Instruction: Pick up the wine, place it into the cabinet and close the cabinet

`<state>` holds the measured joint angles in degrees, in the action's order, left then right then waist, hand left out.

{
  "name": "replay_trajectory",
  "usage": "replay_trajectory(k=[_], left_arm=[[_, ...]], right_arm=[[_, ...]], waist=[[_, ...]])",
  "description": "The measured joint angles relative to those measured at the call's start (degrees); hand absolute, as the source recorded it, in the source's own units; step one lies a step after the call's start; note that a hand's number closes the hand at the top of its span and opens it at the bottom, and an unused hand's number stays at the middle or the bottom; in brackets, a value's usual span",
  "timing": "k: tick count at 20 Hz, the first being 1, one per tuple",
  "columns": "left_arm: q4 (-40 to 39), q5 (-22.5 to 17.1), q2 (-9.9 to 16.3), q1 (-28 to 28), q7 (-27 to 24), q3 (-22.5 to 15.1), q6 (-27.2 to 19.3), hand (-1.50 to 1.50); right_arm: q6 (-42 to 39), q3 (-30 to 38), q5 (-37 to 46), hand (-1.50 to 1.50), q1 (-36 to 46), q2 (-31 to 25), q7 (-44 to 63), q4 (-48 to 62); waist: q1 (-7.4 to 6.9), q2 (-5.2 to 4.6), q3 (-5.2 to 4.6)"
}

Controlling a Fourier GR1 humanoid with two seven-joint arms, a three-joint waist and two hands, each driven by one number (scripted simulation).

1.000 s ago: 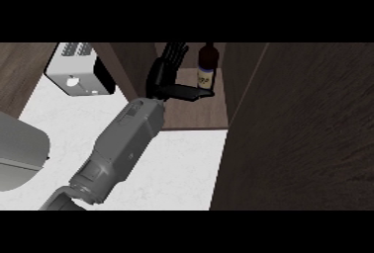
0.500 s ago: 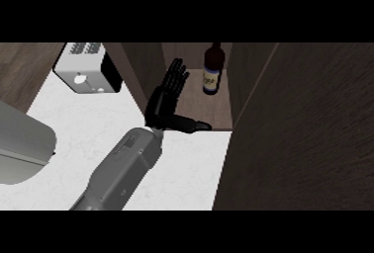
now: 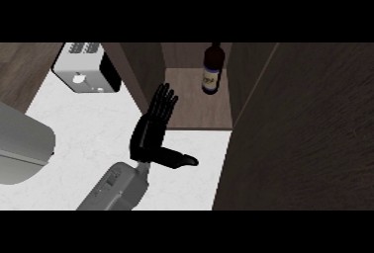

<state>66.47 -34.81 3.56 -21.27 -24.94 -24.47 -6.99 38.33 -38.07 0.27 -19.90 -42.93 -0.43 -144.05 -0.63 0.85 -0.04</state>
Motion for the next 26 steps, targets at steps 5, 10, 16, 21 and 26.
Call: replay_trajectory(k=[5, 10, 16, 21, 26], left_arm=[[9.72, -0.28, 2.89, 8.97, 0.7, -1.46, 0.45, -1.5], [15.89, -1.57, 6.92, 15.5, 0.27, -0.4, 3.24, -1.5], [18.99, -1.87, 10.9, 19.15, -1.45, 2.27, 5.47, -1.5], [21.24, -3.32, 15.05, 21.64, -1.83, 6.06, 7.72, -1.5], [21.95, -5.82, 19.44, 23.35, -1.54, 10.66, 11.26, -1.5]], right_arm=[[-0.94, 0.1, 0.11, -1.5, 0.97, -1.95, 1.04, -0.1], [-3.98, -0.62, -0.04, -1.5, 1.47, -4.11, 0.54, -0.08], [-10.47, -4.05, -0.53, 1.5, 2.05, -6.98, -0.89, 0.06], [-15.9, -7.73, -0.67, 1.5, 2.92, -9.4, -1.99, 0.27], [-17.03, -9.89, -0.6, 1.5, 3.56, -9.25, -1.42, 0.47]], waist=[[0.23, -0.23, -0.02], [0.45, -0.4, -0.01], [0.48, -0.47, 0.0], [0.35, -0.51, -0.05], [0.48, -0.53, -0.12]])
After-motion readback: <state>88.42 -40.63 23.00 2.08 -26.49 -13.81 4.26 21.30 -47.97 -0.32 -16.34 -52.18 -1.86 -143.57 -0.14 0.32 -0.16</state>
